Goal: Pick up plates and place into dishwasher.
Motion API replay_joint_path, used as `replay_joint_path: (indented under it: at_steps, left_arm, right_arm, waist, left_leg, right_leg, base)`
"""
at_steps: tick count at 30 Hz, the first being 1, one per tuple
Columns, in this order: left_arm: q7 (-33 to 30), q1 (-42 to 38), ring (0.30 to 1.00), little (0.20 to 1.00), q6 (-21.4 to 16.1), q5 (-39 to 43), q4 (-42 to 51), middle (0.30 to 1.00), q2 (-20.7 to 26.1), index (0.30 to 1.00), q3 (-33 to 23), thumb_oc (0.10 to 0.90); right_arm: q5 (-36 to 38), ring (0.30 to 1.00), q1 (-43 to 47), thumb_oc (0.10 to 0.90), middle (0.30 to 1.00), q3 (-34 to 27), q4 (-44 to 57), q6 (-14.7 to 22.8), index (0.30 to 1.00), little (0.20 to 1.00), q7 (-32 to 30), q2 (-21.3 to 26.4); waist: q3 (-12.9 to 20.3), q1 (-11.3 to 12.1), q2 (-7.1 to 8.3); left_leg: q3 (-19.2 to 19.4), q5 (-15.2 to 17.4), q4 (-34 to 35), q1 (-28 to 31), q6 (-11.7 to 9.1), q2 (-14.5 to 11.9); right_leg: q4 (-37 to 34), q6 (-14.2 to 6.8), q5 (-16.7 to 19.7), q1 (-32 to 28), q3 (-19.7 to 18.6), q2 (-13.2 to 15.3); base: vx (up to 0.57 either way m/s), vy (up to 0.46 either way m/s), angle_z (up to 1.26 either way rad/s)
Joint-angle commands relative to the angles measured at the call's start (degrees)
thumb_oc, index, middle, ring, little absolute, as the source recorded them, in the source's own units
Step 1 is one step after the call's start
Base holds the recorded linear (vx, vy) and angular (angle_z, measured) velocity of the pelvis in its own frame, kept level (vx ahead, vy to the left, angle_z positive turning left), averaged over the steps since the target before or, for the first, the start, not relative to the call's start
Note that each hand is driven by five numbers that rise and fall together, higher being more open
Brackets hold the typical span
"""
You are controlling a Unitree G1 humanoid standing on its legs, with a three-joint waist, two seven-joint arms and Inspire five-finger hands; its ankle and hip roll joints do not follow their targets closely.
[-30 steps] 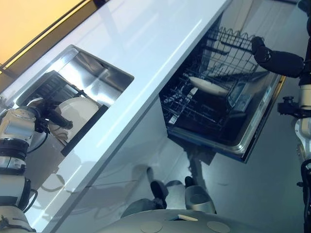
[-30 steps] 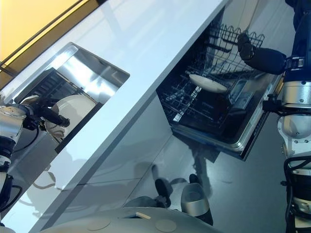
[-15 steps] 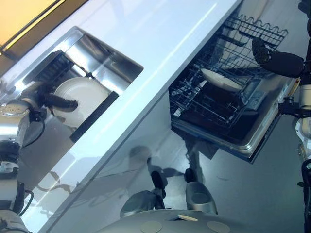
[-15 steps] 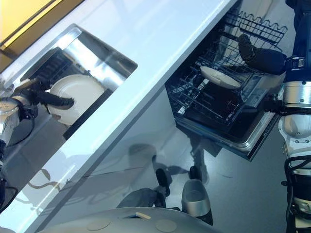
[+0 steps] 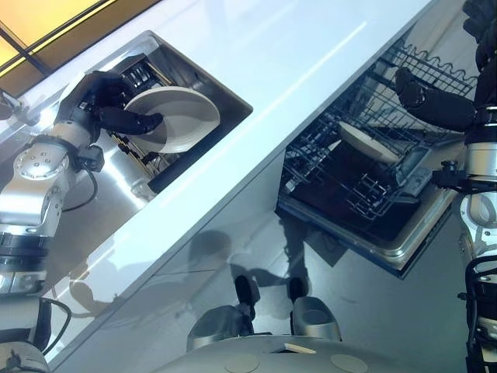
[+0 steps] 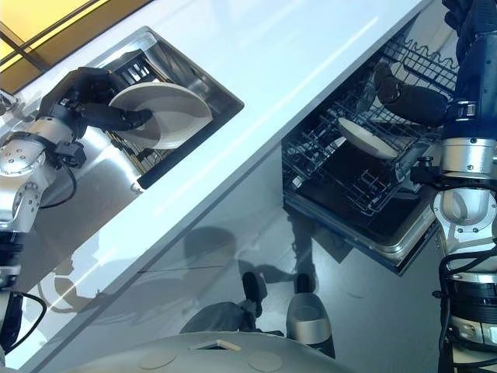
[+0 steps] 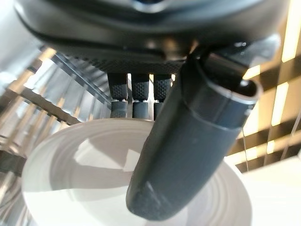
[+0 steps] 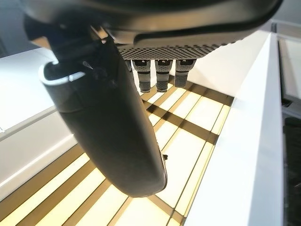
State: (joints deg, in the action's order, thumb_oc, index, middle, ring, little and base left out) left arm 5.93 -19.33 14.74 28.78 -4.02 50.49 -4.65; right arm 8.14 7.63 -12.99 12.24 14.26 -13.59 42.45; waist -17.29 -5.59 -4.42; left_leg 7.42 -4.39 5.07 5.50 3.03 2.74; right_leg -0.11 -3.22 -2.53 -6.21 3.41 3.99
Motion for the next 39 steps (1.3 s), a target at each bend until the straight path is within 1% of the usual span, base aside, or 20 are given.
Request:
replay_joint_path:
  at_steps: [1, 5, 6, 7, 8, 9, 10, 11, 13, 14, 15, 17, 18, 21, 23, 26, 28, 30, 36, 39]
  left_arm:
    - [-1.1, 0.3, 0.3, 0.2, -9.4, -1.1, 6.2, 0.3, 2.8, 0.3, -5.1, 0.1]
    - [-4.5, 2.7, 0.3, 0.2, -13.6, -6.3, 8.2, 0.3, 3.4, 0.3, -7.8, 0.1]
    - [-6.4, 3.4, 0.3, 0.2, -15.9, -9.3, 8.3, 0.3, 4.2, 0.3, -8.7, 0.1]
    - [-7.0, 3.5, 0.3, 0.2, -16.5, -10.2, 8.3, 0.3, 4.3, 0.3, -8.8, 0.1]
    - [-8.6, 3.9, 0.3, 0.2, -18.4, -13.7, 8.8, 0.3, 5.1, 0.3, -9.6, 0.1]
    - [-9.1, 4.1, 0.3, 0.2, -18.8, -14.1, 8.8, 0.3, 5.3, 0.3, -9.7, 0.1]
    - [-10.8, 4.4, 0.3, 0.2, -21.0, -15.9, 9.3, 0.3, 6.1, 0.3, -10.5, 0.1]
    - [-12.1, 4.6, 0.3, 0.2, -22.2, -17.6, 9.9, 0.3, 6.2, 0.3, -10.9, 0.1]
    - [-13.9, 4.9, 0.3, 0.2, -23.6, -18.8, 10.9, 0.3, 6.4, 0.3, -11.2, 0.1]
    - [-15.4, 4.8, 0.3, 0.2, -25.0, -20.9, 11.5, 0.3, 6.4, 0.3, -11.3, 0.1]
    - [-17.4, 4.6, 0.3, 0.2, -26.5, -23.0, 12.2, 0.3, 6.4, 0.3, -11.3, 0.1]
    - [-19.8, 3.8, 0.3, 0.2, -28.0, -26.0, 13.1, 0.3, 6.4, 0.3, -10.6, 0.1]
    - [-20.5, 3.2, 0.3, 0.2, -28.6, -27.0, 13.3, 0.3, 6.4, 0.3, -10.0, 0.1]
    - [-22.2, 1.5, 0.3, 0.2, -29.1, -29.0, 13.9, 0.3, 6.4, 0.3, -8.3, 0.1]
    - [-23.2, -0.4, 0.3, 0.2, -29.0, -29.2, 14.8, 0.3, 5.7, 0.3, -6.1, 0.1]
    - [-23.6, -2.1, 0.3, 0.2, -29.0, -28.9, 15.6, 0.3, 4.7, 0.3, -4.3, 0.1]
    - [-23.9, -3.3, 0.3, 0.2, -29.9, -28.2, 15.6, 0.3, 3.5, 0.3, -2.7, 0.1]
    - [-23.7, -4.0, 0.3, 0.2, -30.2, -28.6, 16.1, 0.3, 2.2, 0.3, -1.3, 0.1]
    - [-21.4, -5.7, 0.3, 0.2, -29.7, -29.2, 17.2, 0.3, -2.1, 0.3, 3.1, 0.1]
    - [-20.6, -6.8, 0.3, 0.2, -28.5, -29.2, 17.1, 0.3, -4.0, 0.3, 6.0, 0.1]
  right_arm:
    - [2.9, 0.9, 5.4, 0.8, 0.9, 0.1, 3.1, 6.1, 0.9, 0.9, -0.1, 0.9]
    - [3.7, 0.9, 6.4, 0.8, 0.9, 1.5, 4.3, 5.6, 0.9, 0.9, 1.7, 1.3]
    - [3.1, 0.9, 7.1, 0.8, 0.9, 2.1, 4.5, 5.7, 0.9, 0.9, 2.1, 1.3]
    - [3.1, 0.9, 7.3, 0.8, 0.9, 2.3, 4.5, 5.8, 0.9, 0.9, 2.3, 1.3]
    - [3.9, 0.9, 7.9, 0.8, 0.9, 2.9, 4.8, 5.5, 0.9, 0.9, 3.7, 1.7]
    - [4.1, 0.9, 8.1, 0.8, 0.9, 3.1, 4.8, 5.4, 0.9, 0.9, 4.1, 1.7]
    - [5.0, 0.9, 8.7, 0.8, 0.9, 3.8, 5.0, 4.2, 0.9, 0.9, 6.9, 2.3]
    - [5.4, 0.9, 9.1, 0.8, 0.9, 4.5, 5.3, 2.7, 0.9, 0.9, 9.3, 2.5]
    - [6.1, 0.9, 9.6, 0.8, 0.9, 5.5, 5.6, 1.0, 0.9, 0.9, 12.3, 3.0]
    - [6.8, 0.9, 10.2, 0.8, 0.9, 6.5, 5.7, -0.4, 0.9, 0.9, 14.7, 3.3]
    - [7.5, 0.9, 11.1, 0.8, 0.9, 7.9, 5.8, -1.7, 0.9, 0.9, 16.0, 3.8]
    - [8.3, 0.9, 12.8, 0.8, 0.9, 9.9, 5.6, -3.9, 0.9, 0.9, 18.2, 3.8]
    - [8.8, 0.9, 13.7, 0.8, 0.9, 11.0, 5.3, -4.4, 0.9, 0.9, 18.3, 3.8]
    - [9.2, 0.9, 15.7, 0.8, 0.9, 13.5, 4.6, -5.8, 0.9, 0.9, 19.1, 3.0]
    - [8.9, 0.9, 17.6, 0.8, 0.9, 16.3, 4.4, -7.5, 0.9, 0.9, 19.6, 1.8]
    - [8.6, 0.9, 19.1, 0.8, 0.9, 18.6, 4.1, -8.3, 0.9, 0.9, 19.8, 0.5]
    - [8.5, 0.9, 20.2, 0.8, 0.9, 20.0, 3.8, -8.7, 0.9, 0.9, 20.0, -0.7]
    - [7.9, 0.9, 20.8, 0.8, 0.9, 21.5, 3.6, -8.7, 0.9, 0.9, 19.8, -2.3]
    - [7.2, 0.9, 22.8, 0.8, 0.9, 25.0, 3.5, -9.2, 0.9, 0.9, 18.9, -6.7]
    - [6.8, 0.9, 24.4, 0.8, 0.9, 27.1, 3.3, -10.1, 0.9, 0.9, 17.5, -9.1]
  waist:
    - [10.7, 2.3, 1.41]
    - [11.1, 3.8, 2.14]
    - [11.4, 4.3, 2.35]
    - [11.4, 4.4, 2.4]
    - [11.7, 4.9, 2.63]
    - [11.7, 4.9, 2.68]
    - [11.9, 5.4, 3.01]
    - [12.0, 5.6, 3.19]
    - [12.2, 5.9, 3.38]
    - [12.4, 6.2, 3.62]
    - [12.6, 6.4, 3.86]
    - [13.0, 6.7, 4.17]
    - [13.1, 6.8, 4.26]
    - [13.3, 7.0, 4.4]
    - [13.6, 7.2, 4.43]
    - [13.8, 7.4, 4.41]
    - [13.8, 7.5, 4.37]
    - [13.9, 7.7, 4.34]
    - [13.8, 7.7, 4.28]
    - [13.8, 7.7, 4.16]
  left_leg:
    - [-1.2, 7.9, -3.0, 0.3, -1.0, 3.5]
    - [-2.1, 7.5, -2.5, 0.4, -1.3, 3.2]
    - [-2.5, 7.3, -2.3, 0.4, -1.5, 3.2]
    - [-2.6, 7.3, -2.2, 0.5, -1.5, 3.2]
    - [-2.9, 7.2, -2.1, 0.5, -1.6, 3.1]
    - [-3.0, 7.1, -2.0, 0.5, -1.7, 3.1]
    - [-3.3, 7.0, -2.0, 0.4, -1.8, 3.0]
    - [-3.5, 7.0, -1.9, 0.4, -1.9, 3.0]
    - [-3.8, 6.8, -1.8, 0.4, -2.0, 2.9]
    - [-3.9, 6.7, -1.7, 0.4, -2.2, 2.9]
    - [-4.0, 6.5, -1.5, 0.4, -2.4, 2.8]
    - [-4.1, 6.4, -1.3, 0.5, -2.5, 2.7]
    - [-4.2, 6.3, -1.2, 0.6, -2.6, 2.6]
    - [-4.4, 6.3, -1.0, 0.8, -2.7, 2.5]
    - [-4.5, 6.3, -1.0, 1.0, -2.8, 2.4]
    - [-4.8, 6.2, -0.9, 1.1, -2.8, 2.4]
    - [-5.1, 6.2, -0.9, 1.2, -2.8, 2.5]
    - [-5.1, 6.2, -0.9, 1.4, -2.8, 2.4]
    - [-5.0, 6.4, -1.1, 1.8, -2.7, 2.4]
    - [-4.8, 6.6, -1.3, 2.0, -2.7, 2.4]
  right_leg:
    - [2.7, -2.3, 0.2, 4.2, 1.4, -2.5]
    - [2.2, -2.0, 0.1, 3.4, 2.6, -2.6]
    - [1.9, -2.0, 0.0, 3.1, 3.0, -2.7]
    - [1.9, -1.9, 0.0, 3.1, 3.0, -2.7]
    - [1.7, -1.8, 0.0, 2.8, 3.4, -2.7]
    - [1.6, -1.8, 0.0, 2.8, 3.5, -2.7]
    - [1.4, -1.8, 0.0, 2.6, 3.8, -2.7]
    - [1.3, -1.8, 0.0, 2.4, 4.0, -2.7]
    - [1.2, -1.7, 0.0, 2.3, 4.3, -2.7]
    - [1.1, -1.6, 0.0, 2.2, 4.5, -2.8]
    - [1.0, -1.5, -0.1, 2.0, 4.9, -2.8]
    - [0.8, -1.4, -0.2, 1.7, 5.3, -2.9]
    - [0.9, -1.3, -0.3, 1.5, 5.5, -2.9]
    - [1.0, -1.2, -0.5, 1.2, 5.9, -3.0]
    - [1.2, -1.1, -0.7, 0.9, 6.3, -3.0]
    - [1.2, -1.0, -0.9, 0.6, 6.6, -3.0]
    - [1.3, -1.0, -0.9, 0.5, 6.8, -2.9]
    - [1.4, -1.0, -1.0, 0.3, 7.0, -2.9]
    - [1.2, -0.9, -0.9, 0.0, 7.1, -2.9]
    - [1.2, -0.8, -0.9, -0.3, 7.2, -2.9]
  base:
    - [-0.07, -0.093, 0.13]
    - [-0.08, -0.087, 0.15]
    - [-0.07, -0.077, 0.19]
    - [-0.08, -0.086, 0.19]
    - [-0.05, -0.054, 0.11]
    - [-0.07, -0.086, 0.16]
    - [-0.06, -0.076, 0.15]
    - [-0.07, -0.086, 0.18]
    - [-0.05, -0.054, 0.17]
    - [-0.05, -0.062, 0.21]
    - [-0.05, -0.066, 0.18]
    - [-0.03, -0.055, 0.08]
    - [-0.01, -0.047, 0.1]
    - [-0.01, -0.033, 0.18]
    - [0.0, -0.028, 0.07]
    - [0.0, -0.016, 0.04]
    - [0.01, -0.028, 0.12]
    - [0.02, -0.028, 0.12]
    - [0.02, -0.021, 0.07]
    - [0.0, 0.0, 0.0]
